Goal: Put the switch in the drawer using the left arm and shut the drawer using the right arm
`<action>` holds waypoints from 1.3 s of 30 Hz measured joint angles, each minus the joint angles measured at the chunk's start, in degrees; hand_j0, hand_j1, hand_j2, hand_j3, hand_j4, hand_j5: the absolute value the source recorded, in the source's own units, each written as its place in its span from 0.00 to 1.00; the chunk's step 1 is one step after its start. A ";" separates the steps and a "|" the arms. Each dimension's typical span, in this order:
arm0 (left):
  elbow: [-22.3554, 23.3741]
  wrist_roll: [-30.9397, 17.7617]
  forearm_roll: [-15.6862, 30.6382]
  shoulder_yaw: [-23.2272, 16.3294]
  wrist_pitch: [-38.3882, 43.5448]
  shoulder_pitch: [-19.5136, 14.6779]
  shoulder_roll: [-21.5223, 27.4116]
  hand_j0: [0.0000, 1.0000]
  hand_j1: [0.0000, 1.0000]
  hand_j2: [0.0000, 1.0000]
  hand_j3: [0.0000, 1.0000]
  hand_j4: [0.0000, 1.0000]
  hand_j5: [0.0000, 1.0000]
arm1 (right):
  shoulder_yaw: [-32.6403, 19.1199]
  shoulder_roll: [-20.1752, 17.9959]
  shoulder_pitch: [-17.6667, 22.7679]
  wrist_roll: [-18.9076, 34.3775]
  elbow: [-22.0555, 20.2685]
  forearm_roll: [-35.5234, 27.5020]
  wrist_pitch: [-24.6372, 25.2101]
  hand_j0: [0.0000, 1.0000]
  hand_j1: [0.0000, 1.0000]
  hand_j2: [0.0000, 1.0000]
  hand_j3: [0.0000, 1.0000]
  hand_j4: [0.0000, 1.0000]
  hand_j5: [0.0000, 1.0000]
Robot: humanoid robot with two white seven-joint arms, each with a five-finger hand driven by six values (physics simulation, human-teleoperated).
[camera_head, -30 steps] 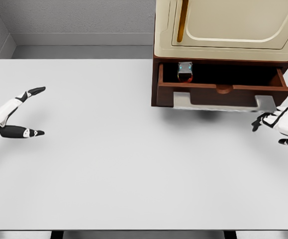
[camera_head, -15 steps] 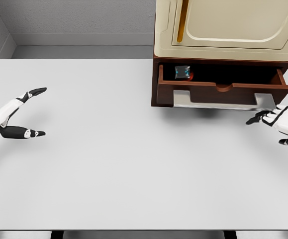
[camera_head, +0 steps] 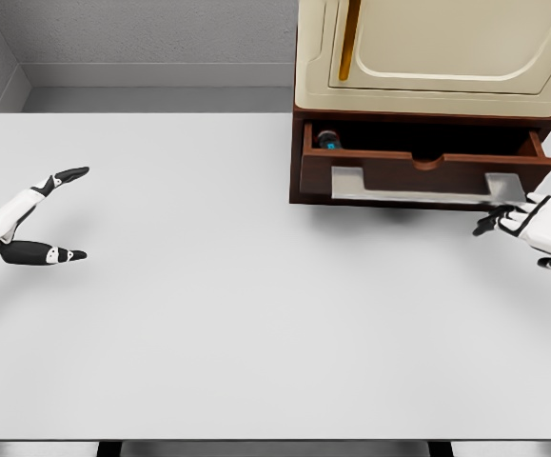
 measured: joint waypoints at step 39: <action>0.90 -0.01 -0.05 -0.05 -0.08 -0.35 0.13 1.00 1.00 1.00 1.00 1.00 1.00 | 2.74 -4.63 4.84 -1.99 -0.98 -16.17 1.09 0.63 0.63 0.63 0.63 0.63 0.63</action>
